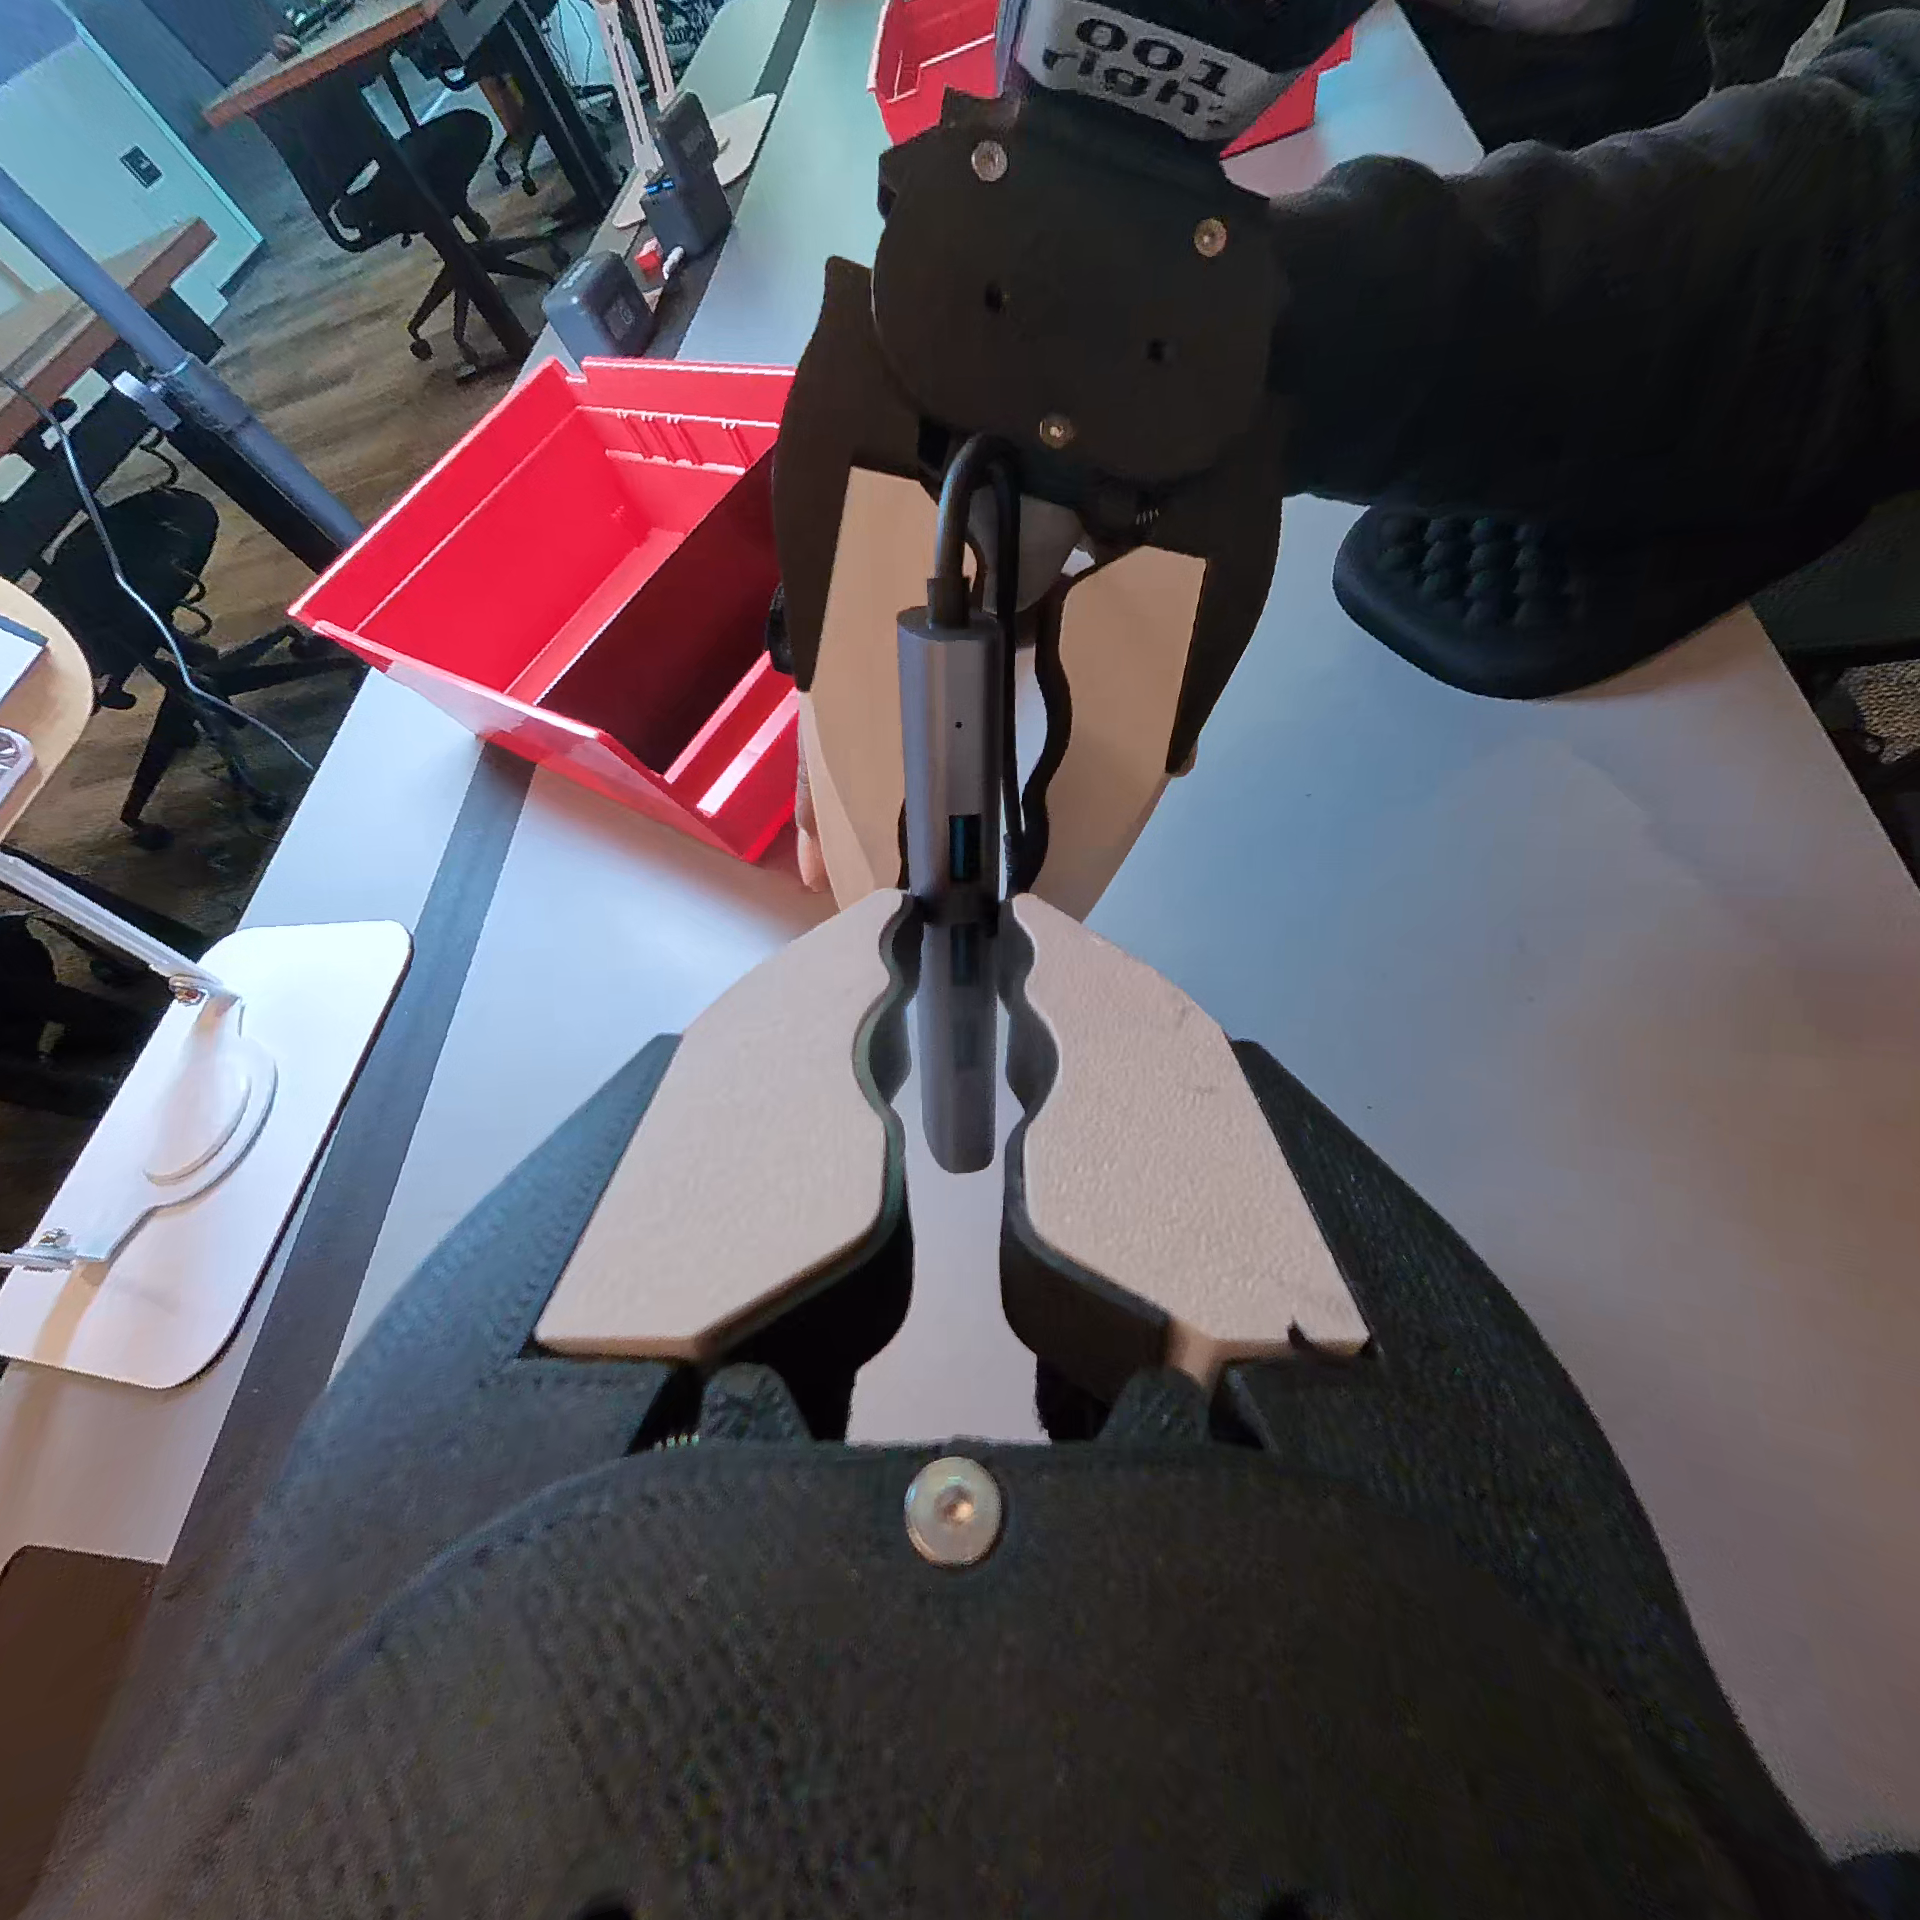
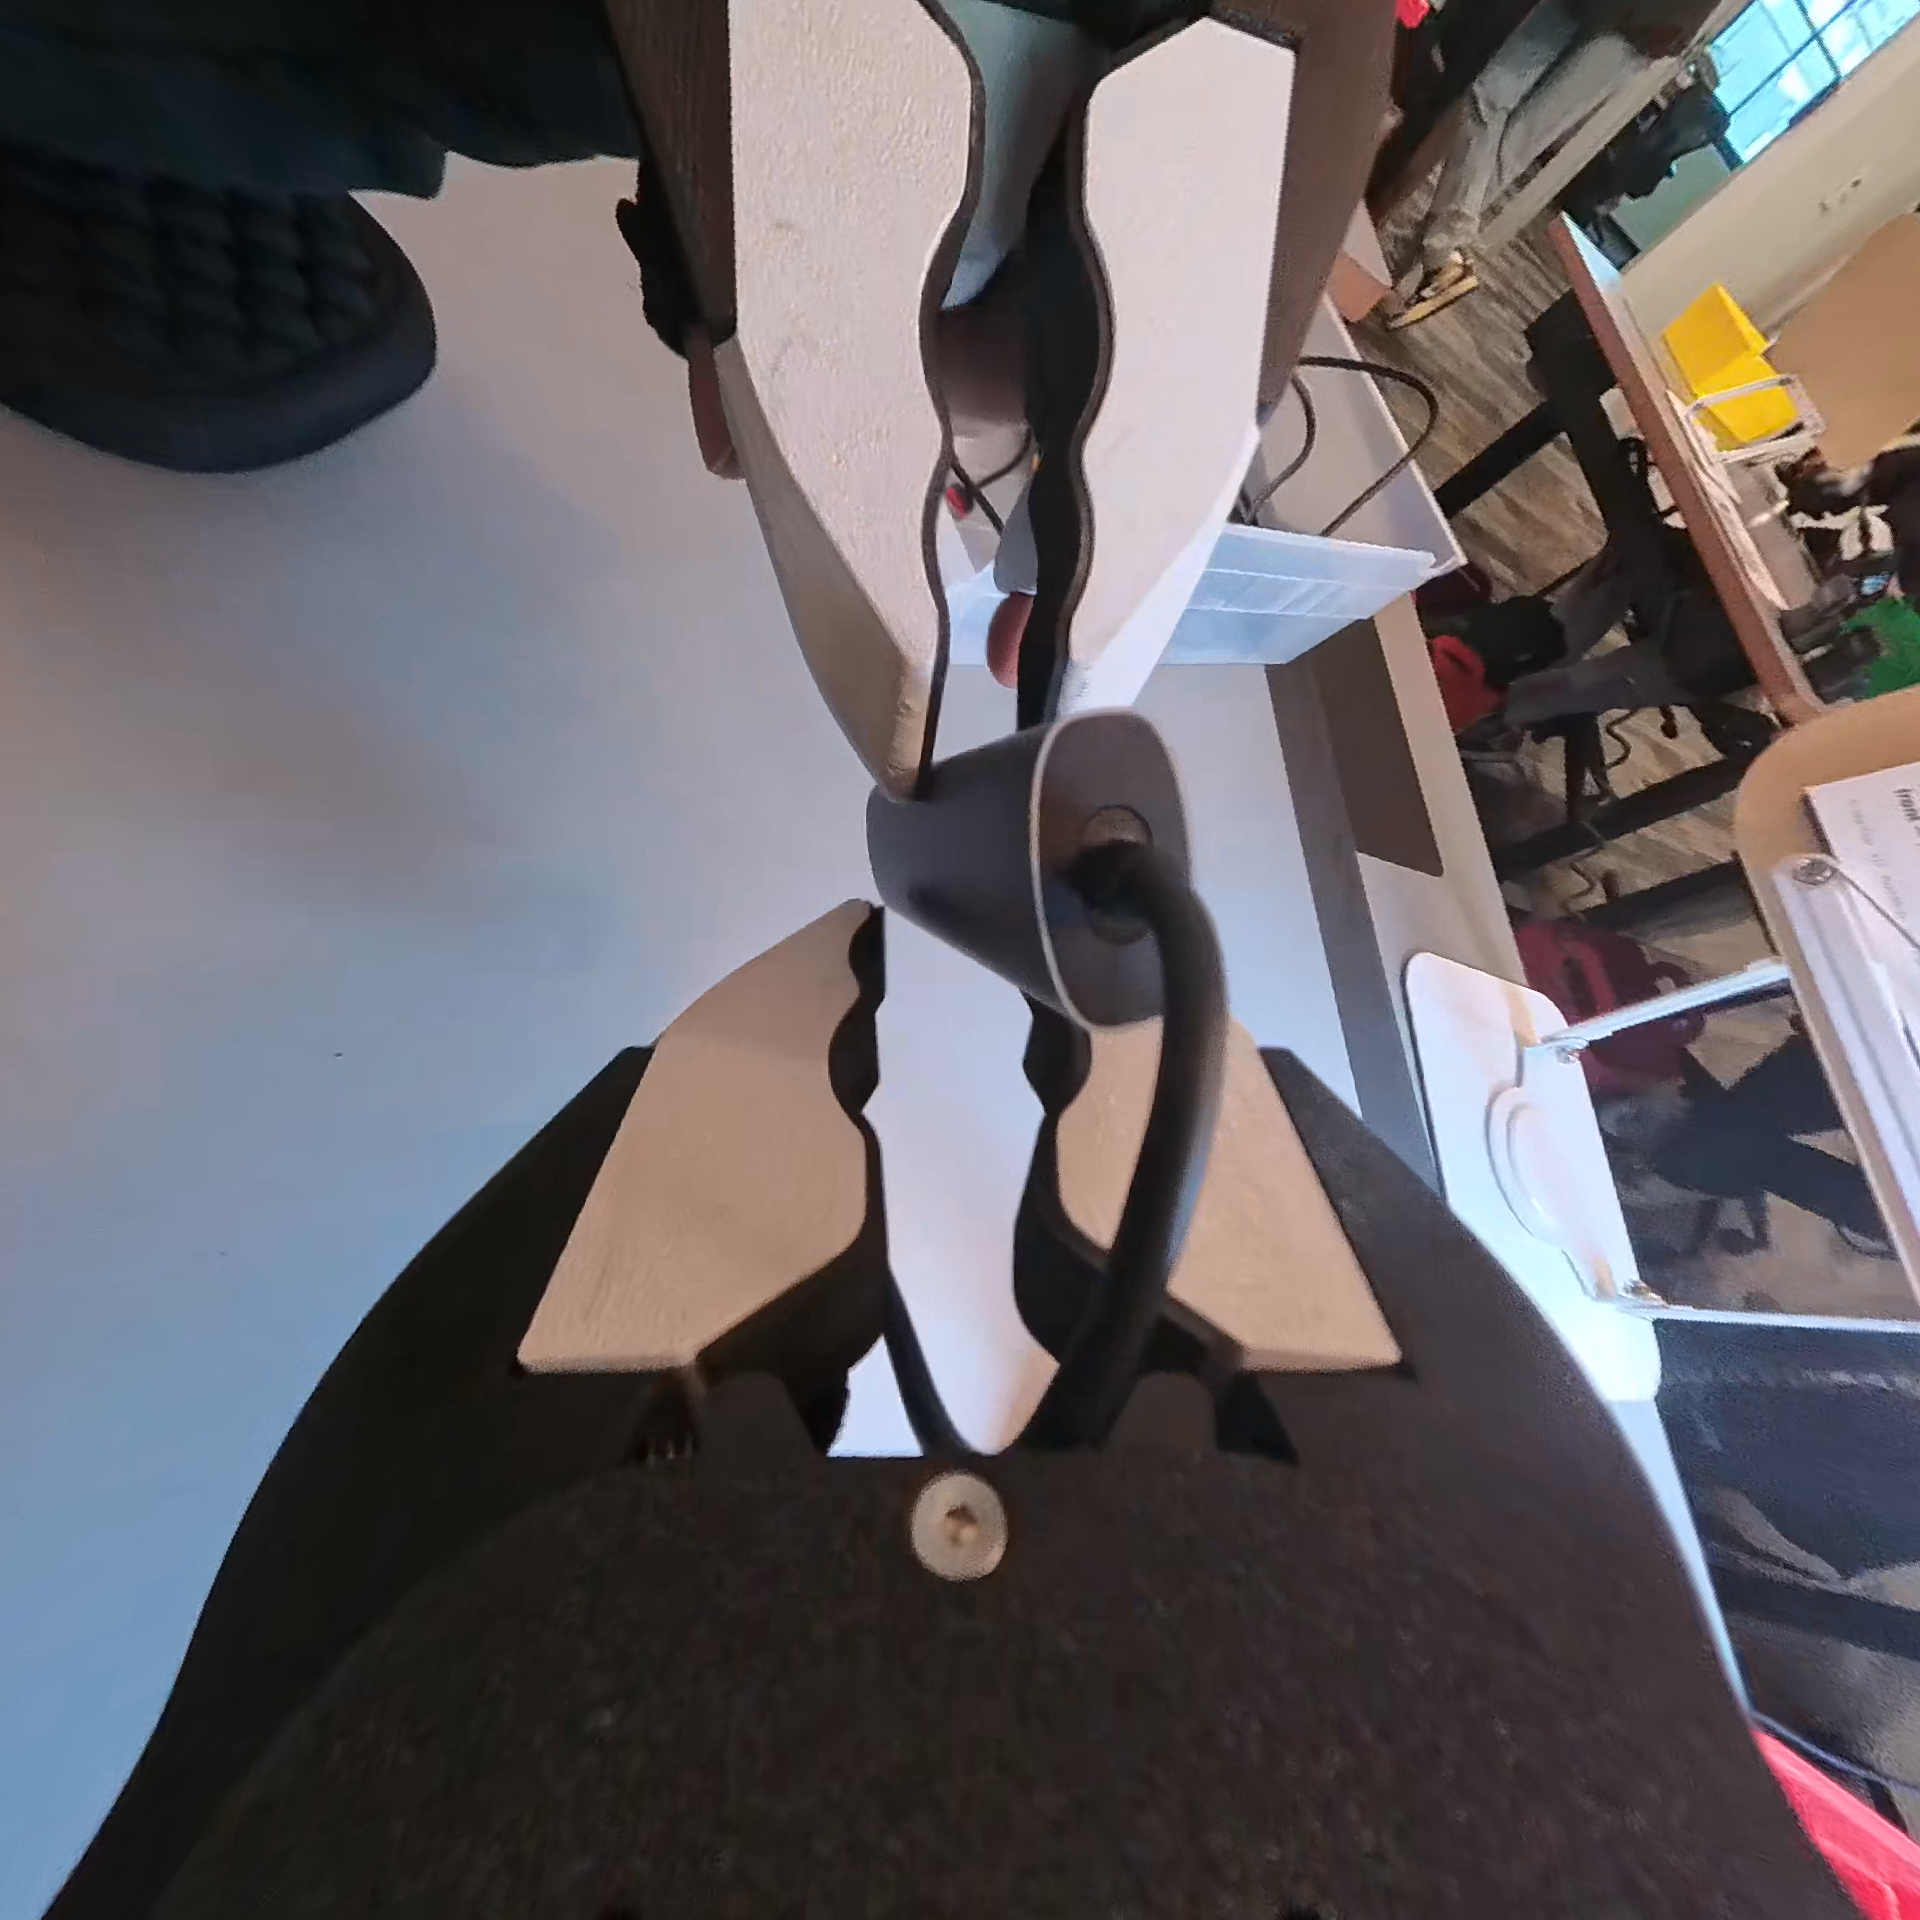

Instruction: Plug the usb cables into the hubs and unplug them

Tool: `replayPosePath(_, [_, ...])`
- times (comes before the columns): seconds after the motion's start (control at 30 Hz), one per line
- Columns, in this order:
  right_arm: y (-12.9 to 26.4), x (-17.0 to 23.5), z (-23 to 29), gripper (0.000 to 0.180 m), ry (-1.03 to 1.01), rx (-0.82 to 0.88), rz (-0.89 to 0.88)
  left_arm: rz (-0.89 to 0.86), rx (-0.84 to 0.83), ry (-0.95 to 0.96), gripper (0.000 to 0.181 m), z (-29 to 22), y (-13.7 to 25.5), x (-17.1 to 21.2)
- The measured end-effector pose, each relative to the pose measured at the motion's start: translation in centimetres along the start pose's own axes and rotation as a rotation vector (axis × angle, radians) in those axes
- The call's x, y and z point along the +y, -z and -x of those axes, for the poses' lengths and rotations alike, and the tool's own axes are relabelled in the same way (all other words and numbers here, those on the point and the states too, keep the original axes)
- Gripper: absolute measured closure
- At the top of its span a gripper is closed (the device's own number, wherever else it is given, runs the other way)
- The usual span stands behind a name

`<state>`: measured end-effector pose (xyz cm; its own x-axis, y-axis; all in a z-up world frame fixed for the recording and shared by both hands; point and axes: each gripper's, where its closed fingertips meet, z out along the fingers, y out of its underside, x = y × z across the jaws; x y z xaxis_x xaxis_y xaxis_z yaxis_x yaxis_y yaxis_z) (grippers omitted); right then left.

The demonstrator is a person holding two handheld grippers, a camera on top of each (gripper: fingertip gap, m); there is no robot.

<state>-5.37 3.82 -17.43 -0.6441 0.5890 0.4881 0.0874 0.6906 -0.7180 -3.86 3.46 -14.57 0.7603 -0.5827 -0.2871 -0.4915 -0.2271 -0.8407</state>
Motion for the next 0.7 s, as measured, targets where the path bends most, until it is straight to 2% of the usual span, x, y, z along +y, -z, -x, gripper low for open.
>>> replayPosePath(0.27, [0.0, -1.2, 0.7, 0.154, -0.078, -0.071, -0.129, -0.008, 0.038, 0.000, 0.168, -0.8, -0.6, -0.1])
replayPosePath(0.43, [-0.3, -0.3, 1.1, 0.159, -0.058, -0.092, -0.063, 0.033, 0.052, 0.006, 0.168, -1.0, -1.1, 0.6])
replayPosePath(0.7, [-0.5, 0.4, 1.0, 0.157, -0.013, -0.066, -0.010, 0.062, 0.058, 0.018, 0.168, -1.0, -0.9, 1.1])
